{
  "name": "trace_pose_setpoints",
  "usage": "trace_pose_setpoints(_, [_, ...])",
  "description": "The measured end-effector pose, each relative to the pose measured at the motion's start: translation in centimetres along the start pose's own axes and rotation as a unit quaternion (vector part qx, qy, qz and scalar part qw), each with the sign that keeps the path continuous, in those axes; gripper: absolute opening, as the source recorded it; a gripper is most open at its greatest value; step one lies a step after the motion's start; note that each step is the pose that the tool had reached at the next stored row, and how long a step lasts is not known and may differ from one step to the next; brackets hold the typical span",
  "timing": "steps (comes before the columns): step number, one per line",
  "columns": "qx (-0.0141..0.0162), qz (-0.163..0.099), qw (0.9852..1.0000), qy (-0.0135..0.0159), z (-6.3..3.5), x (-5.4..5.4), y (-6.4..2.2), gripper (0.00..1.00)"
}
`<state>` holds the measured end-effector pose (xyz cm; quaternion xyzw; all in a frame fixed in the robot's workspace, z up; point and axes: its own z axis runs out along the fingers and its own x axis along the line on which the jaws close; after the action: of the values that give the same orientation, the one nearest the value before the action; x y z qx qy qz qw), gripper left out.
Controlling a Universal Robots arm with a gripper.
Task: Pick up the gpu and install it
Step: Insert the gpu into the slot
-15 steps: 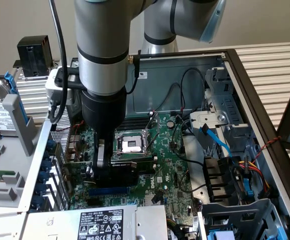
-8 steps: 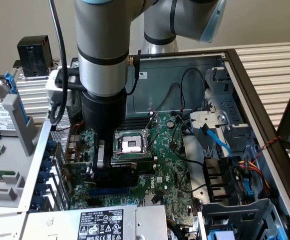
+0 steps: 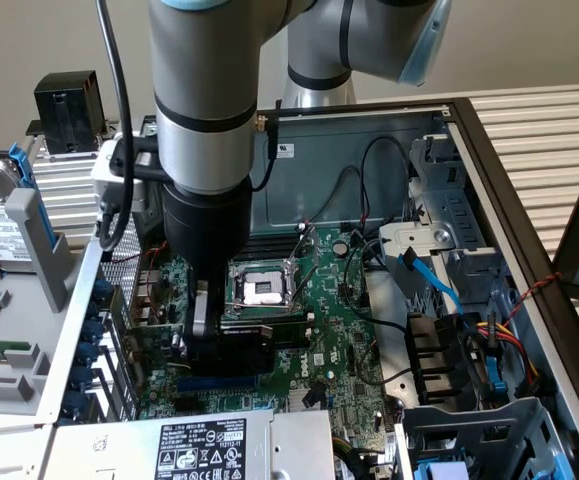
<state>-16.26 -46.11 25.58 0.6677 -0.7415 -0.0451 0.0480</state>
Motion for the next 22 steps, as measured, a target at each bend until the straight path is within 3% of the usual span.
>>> trace_pose_setpoints(22, [-0.0003, -0.005, 1.0, 0.0009, 0.11, -0.21, 0.09, 0.27])
